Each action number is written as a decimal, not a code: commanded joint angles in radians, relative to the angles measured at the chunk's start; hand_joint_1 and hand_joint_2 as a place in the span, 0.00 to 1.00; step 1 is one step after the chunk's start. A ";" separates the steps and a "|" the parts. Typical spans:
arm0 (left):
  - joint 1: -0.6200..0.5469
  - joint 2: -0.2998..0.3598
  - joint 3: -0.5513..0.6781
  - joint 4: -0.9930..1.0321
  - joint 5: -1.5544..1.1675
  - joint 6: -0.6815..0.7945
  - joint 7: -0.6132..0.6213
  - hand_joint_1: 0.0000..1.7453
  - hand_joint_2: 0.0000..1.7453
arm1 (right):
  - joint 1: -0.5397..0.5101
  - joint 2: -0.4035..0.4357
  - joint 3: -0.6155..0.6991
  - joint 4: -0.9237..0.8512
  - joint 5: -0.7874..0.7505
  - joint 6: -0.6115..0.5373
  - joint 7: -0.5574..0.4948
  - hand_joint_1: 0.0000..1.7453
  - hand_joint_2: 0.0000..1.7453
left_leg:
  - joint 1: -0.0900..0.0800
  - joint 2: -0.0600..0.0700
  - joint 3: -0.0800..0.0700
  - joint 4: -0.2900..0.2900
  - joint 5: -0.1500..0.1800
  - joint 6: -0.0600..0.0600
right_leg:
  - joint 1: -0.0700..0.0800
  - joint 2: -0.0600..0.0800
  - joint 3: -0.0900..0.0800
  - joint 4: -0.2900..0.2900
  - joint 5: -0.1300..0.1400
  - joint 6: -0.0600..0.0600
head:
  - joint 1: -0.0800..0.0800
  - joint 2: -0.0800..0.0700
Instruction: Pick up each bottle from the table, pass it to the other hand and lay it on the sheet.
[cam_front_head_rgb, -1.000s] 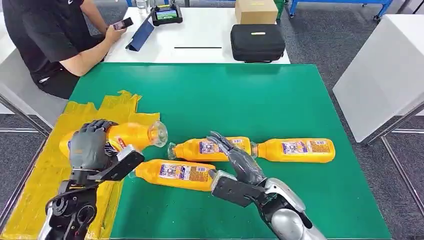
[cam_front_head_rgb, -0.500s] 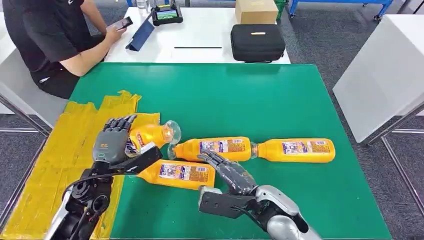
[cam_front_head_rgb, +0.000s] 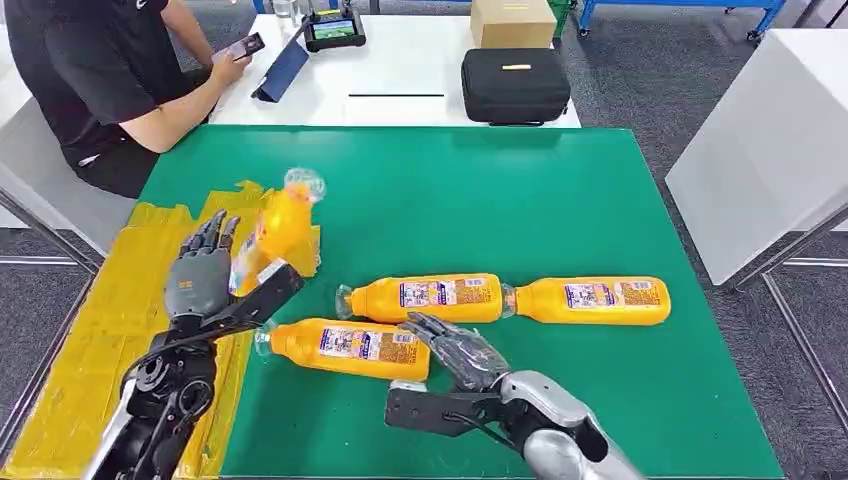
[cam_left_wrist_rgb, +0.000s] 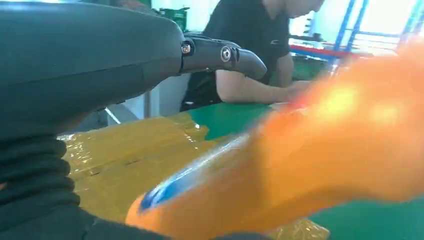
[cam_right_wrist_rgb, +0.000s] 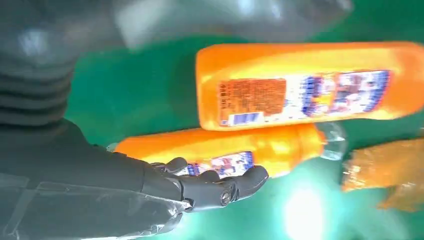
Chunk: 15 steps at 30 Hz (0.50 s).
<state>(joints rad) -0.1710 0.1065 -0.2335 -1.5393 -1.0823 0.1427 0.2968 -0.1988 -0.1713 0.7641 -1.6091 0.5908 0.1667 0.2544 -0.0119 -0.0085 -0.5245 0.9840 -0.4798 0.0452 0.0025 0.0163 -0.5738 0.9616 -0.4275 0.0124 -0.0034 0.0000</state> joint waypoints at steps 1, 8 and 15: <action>-0.061 -0.027 0.005 0.084 0.016 -0.027 0.015 0.00 0.00 | -0.077 0.015 0.057 0.149 0.059 0.010 0.046 0.00 1.00 | 0.001 0.000 0.003 -0.001 0.000 -0.003 | 0.000 -0.001 0.004 -0.001 0.000 0.000 | 0.000 0.000; -0.068 -0.048 0.028 0.076 0.063 -0.033 0.008 0.00 0.00 | -0.073 0.035 0.030 0.162 0.095 0.020 0.061 0.00 1.00 | 0.001 0.001 0.002 0.000 0.000 -0.003 | 0.001 -0.001 0.002 -0.001 0.000 0.000 | 0.000 0.000; -0.071 -0.051 0.026 0.074 0.062 -0.033 0.009 0.00 0.00 | -0.075 0.034 0.027 0.162 0.095 0.020 0.061 0.00 1.00 | 0.000 0.000 0.001 0.000 0.000 -0.002 | 0.000 -0.001 0.002 0.000 0.000 0.000 | 0.000 0.000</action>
<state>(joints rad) -0.1985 0.0843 -0.2296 -1.5198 -1.0262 0.1163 0.3059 -0.2283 -0.1488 0.7809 -1.5225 0.6851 0.1751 0.3101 -0.0118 -0.0084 -0.5246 0.9840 -0.4798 0.0452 0.0025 0.0162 -0.5739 0.9617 -0.4275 0.0124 -0.0034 0.0000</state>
